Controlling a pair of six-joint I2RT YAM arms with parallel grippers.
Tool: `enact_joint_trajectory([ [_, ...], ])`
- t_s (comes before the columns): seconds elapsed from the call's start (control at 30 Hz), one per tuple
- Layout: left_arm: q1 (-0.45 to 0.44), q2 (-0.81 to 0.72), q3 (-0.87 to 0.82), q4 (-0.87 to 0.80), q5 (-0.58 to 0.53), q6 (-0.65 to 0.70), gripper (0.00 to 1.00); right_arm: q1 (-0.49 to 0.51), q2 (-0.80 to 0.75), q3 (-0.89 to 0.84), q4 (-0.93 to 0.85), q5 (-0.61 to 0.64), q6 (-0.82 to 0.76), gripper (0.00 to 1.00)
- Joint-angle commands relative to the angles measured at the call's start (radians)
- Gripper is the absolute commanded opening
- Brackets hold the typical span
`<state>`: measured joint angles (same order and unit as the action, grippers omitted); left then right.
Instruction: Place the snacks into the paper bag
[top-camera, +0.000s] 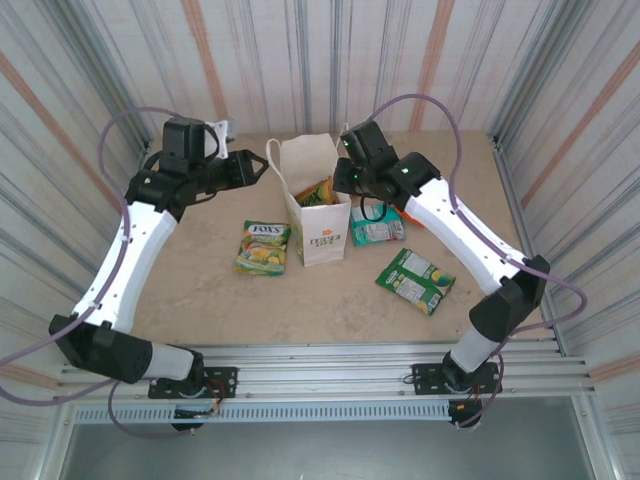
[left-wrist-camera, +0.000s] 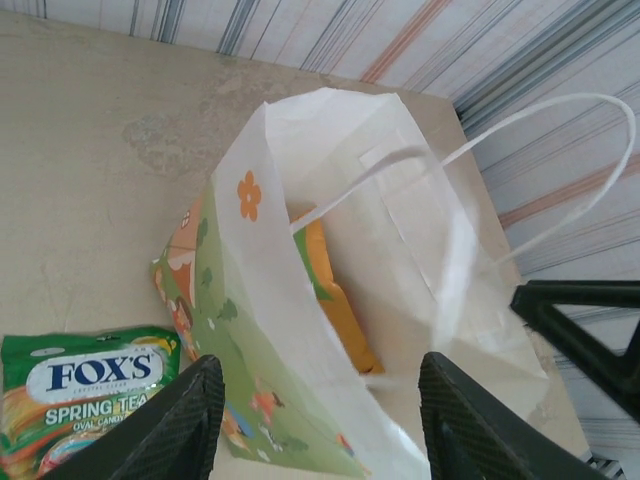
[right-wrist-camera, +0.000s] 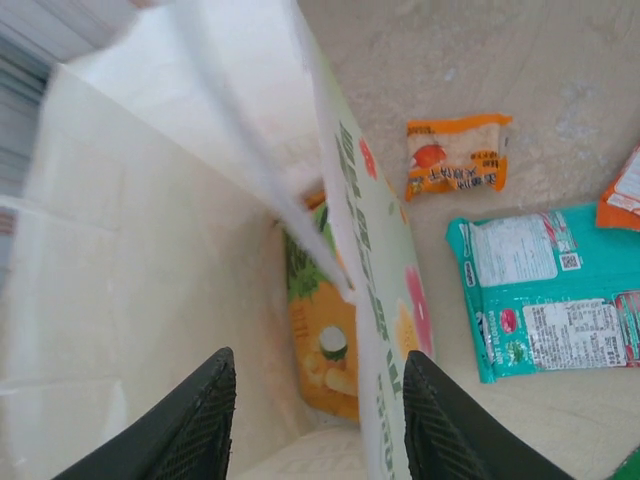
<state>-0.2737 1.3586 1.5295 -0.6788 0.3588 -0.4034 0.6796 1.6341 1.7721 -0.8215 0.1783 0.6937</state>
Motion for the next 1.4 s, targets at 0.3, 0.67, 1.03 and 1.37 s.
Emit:
enact_joint_trajectory([
  [0.3, 0.099, -0.191, -0.232, -0.082, 0.106, -0.032, 0.58, -0.003, -0.264, -0.242, 0.171, -0.184, -0.112, 0.48],
  [0.67, 0.211, -0.281, -0.684, 0.095, 0.164, -0.154, 0.57, 0.019, -0.48, -0.643, 0.356, -0.358, -0.071, 0.48],
  [1.03, 0.322, -0.091, -0.781, 0.239, 0.197, -0.116, 0.57, 0.023, -0.501, -0.742, 0.449, -0.462, -0.095, 0.49],
  [1.37, 0.33, 0.123, -0.743, 0.288, 0.223, -0.05, 0.56, 0.027, -0.482, -0.742, 0.48, -0.493, -0.101, 0.49],
])
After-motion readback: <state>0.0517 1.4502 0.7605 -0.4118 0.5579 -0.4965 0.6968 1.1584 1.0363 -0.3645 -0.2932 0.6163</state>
